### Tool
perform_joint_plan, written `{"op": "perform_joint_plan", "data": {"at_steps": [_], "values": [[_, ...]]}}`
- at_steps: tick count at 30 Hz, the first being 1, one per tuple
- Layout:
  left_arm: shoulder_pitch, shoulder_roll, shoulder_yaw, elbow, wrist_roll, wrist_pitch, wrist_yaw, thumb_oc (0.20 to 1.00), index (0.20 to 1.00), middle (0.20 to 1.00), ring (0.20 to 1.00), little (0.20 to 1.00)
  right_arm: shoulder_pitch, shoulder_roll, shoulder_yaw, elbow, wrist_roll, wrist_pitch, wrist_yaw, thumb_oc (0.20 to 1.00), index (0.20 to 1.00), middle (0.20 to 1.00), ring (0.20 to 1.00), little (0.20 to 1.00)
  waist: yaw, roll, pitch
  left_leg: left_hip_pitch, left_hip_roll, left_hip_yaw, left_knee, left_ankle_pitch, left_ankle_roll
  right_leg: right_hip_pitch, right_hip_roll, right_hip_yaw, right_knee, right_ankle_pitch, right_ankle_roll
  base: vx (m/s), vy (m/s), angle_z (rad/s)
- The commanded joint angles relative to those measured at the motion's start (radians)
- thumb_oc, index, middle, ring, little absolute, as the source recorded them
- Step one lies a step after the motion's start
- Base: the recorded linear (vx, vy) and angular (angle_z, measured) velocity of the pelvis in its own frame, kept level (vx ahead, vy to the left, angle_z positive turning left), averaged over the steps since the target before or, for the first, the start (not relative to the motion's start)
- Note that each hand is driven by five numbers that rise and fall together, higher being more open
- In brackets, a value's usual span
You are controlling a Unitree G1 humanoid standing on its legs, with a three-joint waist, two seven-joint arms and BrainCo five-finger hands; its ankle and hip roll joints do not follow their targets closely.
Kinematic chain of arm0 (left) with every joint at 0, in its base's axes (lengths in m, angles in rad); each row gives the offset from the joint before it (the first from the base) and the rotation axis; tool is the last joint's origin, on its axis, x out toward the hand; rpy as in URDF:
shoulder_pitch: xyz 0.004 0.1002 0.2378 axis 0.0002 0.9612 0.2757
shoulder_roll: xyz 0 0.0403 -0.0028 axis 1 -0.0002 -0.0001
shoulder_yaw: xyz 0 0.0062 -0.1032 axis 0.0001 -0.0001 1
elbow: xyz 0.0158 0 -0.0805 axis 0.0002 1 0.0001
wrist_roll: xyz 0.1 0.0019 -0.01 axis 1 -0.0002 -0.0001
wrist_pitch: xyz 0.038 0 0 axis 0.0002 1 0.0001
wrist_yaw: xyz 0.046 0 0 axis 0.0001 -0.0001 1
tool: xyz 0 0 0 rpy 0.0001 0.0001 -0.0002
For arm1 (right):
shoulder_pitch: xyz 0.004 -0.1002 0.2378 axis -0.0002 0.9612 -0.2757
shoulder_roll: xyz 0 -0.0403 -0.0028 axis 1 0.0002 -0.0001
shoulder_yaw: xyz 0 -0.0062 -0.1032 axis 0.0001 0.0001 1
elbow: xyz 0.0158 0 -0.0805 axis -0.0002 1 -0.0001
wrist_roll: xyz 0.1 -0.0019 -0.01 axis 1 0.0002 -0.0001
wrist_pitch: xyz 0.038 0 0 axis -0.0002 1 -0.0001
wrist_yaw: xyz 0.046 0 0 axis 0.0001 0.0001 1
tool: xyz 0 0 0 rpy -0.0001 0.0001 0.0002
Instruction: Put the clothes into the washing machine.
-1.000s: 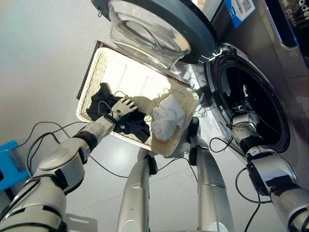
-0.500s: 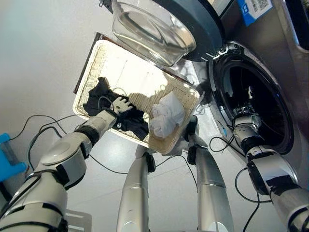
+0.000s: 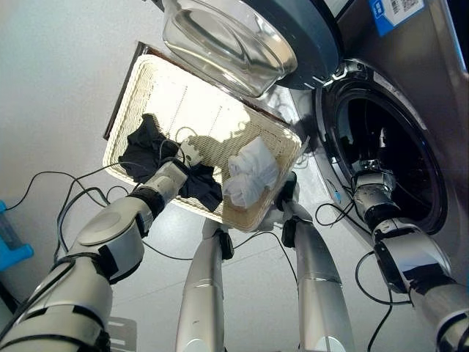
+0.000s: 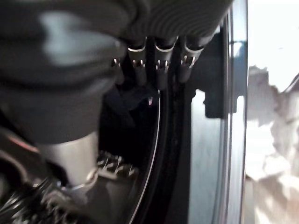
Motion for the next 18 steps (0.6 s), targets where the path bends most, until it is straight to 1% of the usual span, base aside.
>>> {"op": "perform_joint_plan", "data": {"at_steps": [1, 4, 5, 6, 7, 8, 9, 12, 15, 16, 18], "values": [[0.072, 0.071, 0.000, 0.133, 0.049, 0.059, -0.070, 1.000, 1.000, 1.000, 1.000, 1.000, 0.014, -0.012, -0.070, 0.002, 0.042, -0.072, 0.013, 1.000, 1.000, 1.000, 1.000, 1.000, 0.029, -0.035, -0.022, -0.015, -0.021, 0.079, 0.035, -0.080, -0.083, 0.006, -0.004, -0.005, -0.097, 0.115, 0.155, -0.03, -0.018, 0.07], [0.071, 0.069, 0.000, 0.134, 0.070, 0.056, -0.089, 1.000, 1.000, 1.000, 1.000, 1.000, 0.015, -0.011, -0.081, -0.005, 0.052, -0.068, 0.010, 1.000, 1.000, 1.000, 1.000, 1.000, 0.030, -0.037, -0.022, -0.023, -0.023, 0.074, 0.028, -0.075, -0.082, 0.000, -0.003, -0.002, -0.104, 0.122, 0.155, -0.01, -0.006, 0.01], [0.073, 0.067, 0.003, 0.137, 0.074, 0.047, -0.099, 0.849, 0.849, 0.849, 0.849, 0.849, 0.015, -0.008, -0.086, -0.007, 0.056, -0.066, 0.007, 1.000, 1.000, 1.000, 1.000, 1.000, 0.031, -0.038, -0.022, -0.023, -0.023, 0.073, 0.025, -0.074, -0.082, -0.001, -0.002, -0.003, -0.103, 0.122, 0.156, 0.00, 0.000, 0.00], [0.075, 0.066, 0.005, 0.137, 0.077, 0.035, -0.098, 0.360, 0.360, 0.360, 0.360, 0.360, 0.016, -0.006, -0.088, -0.008, 0.060, -0.068, 0.005, 1.000, 1.000, 1.000, 1.000, 1.000, 0.032, -0.039, -0.022, -0.022, -0.024, 0.071, 0.025, -0.074, -0.082, 0.000, -0.003, -0.005, -0.104, 0.123, 0.156, 0.00, 0.000, 0.00], [0.076, 0.064, 0.006, 0.137, 0.077, 0.030, -0.101, 0.200, 0.200, 0.200, 0.200, 0.200, 0.016, -0.005, -0.089, -0.009, 0.060, -0.068, 0.003, 1.000, 1.000, 1.000, 1.000, 1.000, 0.032, -0.039, -0.022, -0.022, -0.024, 0.070, 0.025, -0.074, -0.081, 0.000, -0.003, -0.006, -0.102, 0.123, 0.157, 0.00, 0.000, 0.00], [0.076, 0.064, 0.003, 0.137, 0.061, 0.000, -0.115, 0.200, 0.200, 0.200, 0.200, 0.200, 0.016, -0.004, -0.095, -0.005, 0.058, -0.065, -0.004, 1.000, 1.000, 1.000, 1.000, 1.000, 0.034, -0.042, -0.022, -0.016, -0.026, 0.068, 0.029, -0.078, -0.078, 0.005, -0.005, -0.011, -0.096, 0.122, 0.159, 0.00, 0.000, 0.00], [0.076, 0.064, 0.003, 0.137, 0.061, -0.001, -0.115, 0.200, 0.200, 0.200, 0.200, 0.200, 0.016, -0.004, -0.095, -0.005, 0.058, -0.065, -0.004, 1.000, 1.000, 1.000, 1.000, 1.000, 0.034, -0.042, -0.022, -0.016, -0.026, 0.068, 0.028, -0.078, -0.078, 0.005, -0.006, -0.011, -0.096, 0.122, 0.159, 0.00, 0.000, 0.00], [0.081, 0.063, 0.001, 0.154, 0.024, -0.035, -0.104, 0.200, 0.200, 0.200, 0.200, 0.200, 0.018, -0.008, -0.109, 0.023, 0.063, -0.033, 0.006, 1.000, 1.000, 1.000, 1.000, 1.000, 0.034, -0.047, -0.022, -0.005, -0.023, 0.065, 0.043, -0.086, -0.075, 0.015, -0.011, -0.017, -0.080, 0.115, 0.160, 0.00, 0.000, 0.00], [0.080, 0.064, -0.008, 0.157, 0.004, -0.041, -0.079, 0.200, 0.200, 0.200, 0.200, 0.200, 0.021, -0.014, -0.105, 0.029, 0.066, -0.026, 0.007, 1.000, 1.000, 1.000, 1.000, 1.000, 0.034, -0.045, -0.022, 0.001, -0.021, 0.068, 0.049, -0.088, -0.077, 0.024, -0.016, -0.021, -0.079, 0.110, 0.159, 0.00, 0.000, 0.00], [0.081, 0.065, -0.008, 0.157, 0.000, -0.038, -0.074, 0.200, 0.200, 0.200, 0.200, 0.200, 0.022, -0.015, -0.105, 0.029, 0.067, -0.025, 0.008, 1.000, 1.000, 1.000, 1.000, 1.000, 0.034, -0.045, -0.022, 0.001, -0.020, 0.068, 0.049, -0.089, -0.077, 0.025, -0.016, -0.021, -0.079, 0.109, 0.159, 0.00, 0.000, 0.00], [0.083, 0.062, -0.007, 0.160, -0.045, -0.021, -0.030, 0.200, 0.200, 0.200, 0.200, 0.200, 0.025, -0.017, -0.101, 0.035, 0.069, -0.021, 0.010, 1.000, 1.000, 1.000, 1.000, 1.000, 0.033, -0.042, -0.022, 0.007, -0.021, 0.066, 0.050, -0.089, -0.078, 0.031, -0.017, -0.020, -0.079, 0.106, 0.157, 0.00, 0.000, 0.00]]}}
